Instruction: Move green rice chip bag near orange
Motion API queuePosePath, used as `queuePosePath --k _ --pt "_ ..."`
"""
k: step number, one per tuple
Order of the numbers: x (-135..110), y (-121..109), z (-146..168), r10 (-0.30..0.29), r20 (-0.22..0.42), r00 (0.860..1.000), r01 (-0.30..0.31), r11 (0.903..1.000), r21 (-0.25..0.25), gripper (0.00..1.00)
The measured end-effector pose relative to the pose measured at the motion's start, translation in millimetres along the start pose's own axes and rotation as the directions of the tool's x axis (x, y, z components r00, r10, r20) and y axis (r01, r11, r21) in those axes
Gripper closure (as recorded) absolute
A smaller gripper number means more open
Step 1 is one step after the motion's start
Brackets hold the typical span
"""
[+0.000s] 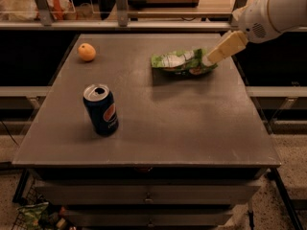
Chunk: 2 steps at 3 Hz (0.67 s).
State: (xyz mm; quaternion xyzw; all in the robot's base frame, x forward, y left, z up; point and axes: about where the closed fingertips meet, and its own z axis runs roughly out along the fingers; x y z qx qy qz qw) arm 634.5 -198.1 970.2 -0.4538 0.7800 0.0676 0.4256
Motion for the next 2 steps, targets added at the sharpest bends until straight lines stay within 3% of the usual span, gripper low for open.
queuePosePath --k 2 --pt "18 -43 57 0.080 -0.015 0.997 -0.079 0.9964 0.030 0.00"
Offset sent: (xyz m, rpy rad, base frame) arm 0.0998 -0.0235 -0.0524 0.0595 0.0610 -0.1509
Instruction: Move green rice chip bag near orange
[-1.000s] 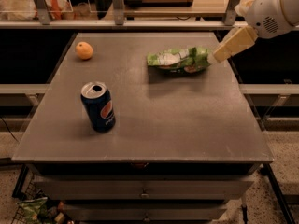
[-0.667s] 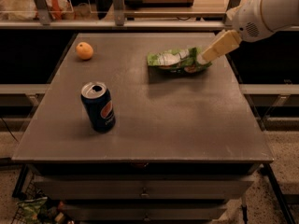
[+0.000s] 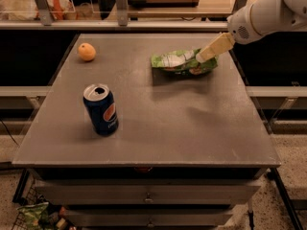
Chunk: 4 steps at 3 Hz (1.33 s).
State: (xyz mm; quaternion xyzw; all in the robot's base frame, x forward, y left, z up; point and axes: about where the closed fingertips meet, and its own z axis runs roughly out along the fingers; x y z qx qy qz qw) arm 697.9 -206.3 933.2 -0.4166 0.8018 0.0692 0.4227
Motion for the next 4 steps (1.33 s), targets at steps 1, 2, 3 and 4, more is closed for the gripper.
queuePosePath --k 1,2,3,4 --pt "8 -9 20 0.070 -0.015 0.997 -0.071 0.9975 -0.007 0.00" --pt "10 0 26 0.111 -0.011 0.994 -0.112 0.9936 -0.015 0.00" --pt "11 13 36 0.131 -0.018 0.991 -0.131 0.9907 -0.037 0.00" --pt "16 21 44 0.140 -0.034 0.990 -0.142 0.9886 -0.050 0.00"
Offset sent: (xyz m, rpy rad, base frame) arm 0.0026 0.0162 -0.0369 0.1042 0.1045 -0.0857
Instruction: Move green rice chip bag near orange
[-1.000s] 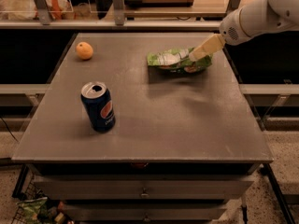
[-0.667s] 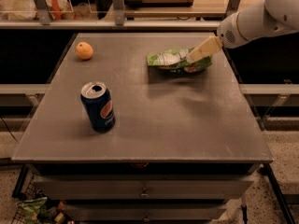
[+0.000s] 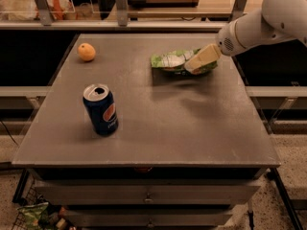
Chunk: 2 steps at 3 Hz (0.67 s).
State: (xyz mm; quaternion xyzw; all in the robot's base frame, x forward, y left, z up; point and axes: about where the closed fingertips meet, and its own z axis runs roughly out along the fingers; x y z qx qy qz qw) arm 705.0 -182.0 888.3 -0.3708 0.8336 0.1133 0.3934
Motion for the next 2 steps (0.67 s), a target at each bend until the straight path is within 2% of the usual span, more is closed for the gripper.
queuePosePath --k 1,2 --pt "1.7 1.9 4.6 -0.009 -0.001 1.000 0.009 0.9999 -0.005 0.17" --pt "0.0 2.8 5.4 -0.032 -0.009 0.999 0.032 0.9995 -0.003 0.39"
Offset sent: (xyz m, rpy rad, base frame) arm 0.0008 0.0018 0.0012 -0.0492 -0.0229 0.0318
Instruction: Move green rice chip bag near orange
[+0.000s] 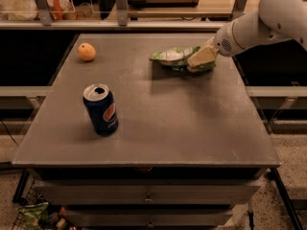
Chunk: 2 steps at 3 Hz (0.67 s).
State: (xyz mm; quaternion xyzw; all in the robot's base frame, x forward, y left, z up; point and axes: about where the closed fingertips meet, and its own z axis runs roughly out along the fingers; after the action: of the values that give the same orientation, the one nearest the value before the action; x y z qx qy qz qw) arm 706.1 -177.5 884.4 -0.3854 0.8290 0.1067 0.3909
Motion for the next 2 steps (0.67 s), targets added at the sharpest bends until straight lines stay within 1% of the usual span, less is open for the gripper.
queuePosePath --k 1,2 --pt "-0.5 1.0 -1.0 -0.016 -0.006 1.000 0.016 0.9999 0.002 0.63" --pt "-4.7 3.7 -4.5 -0.036 0.006 0.999 0.035 0.9994 0.003 0.87"
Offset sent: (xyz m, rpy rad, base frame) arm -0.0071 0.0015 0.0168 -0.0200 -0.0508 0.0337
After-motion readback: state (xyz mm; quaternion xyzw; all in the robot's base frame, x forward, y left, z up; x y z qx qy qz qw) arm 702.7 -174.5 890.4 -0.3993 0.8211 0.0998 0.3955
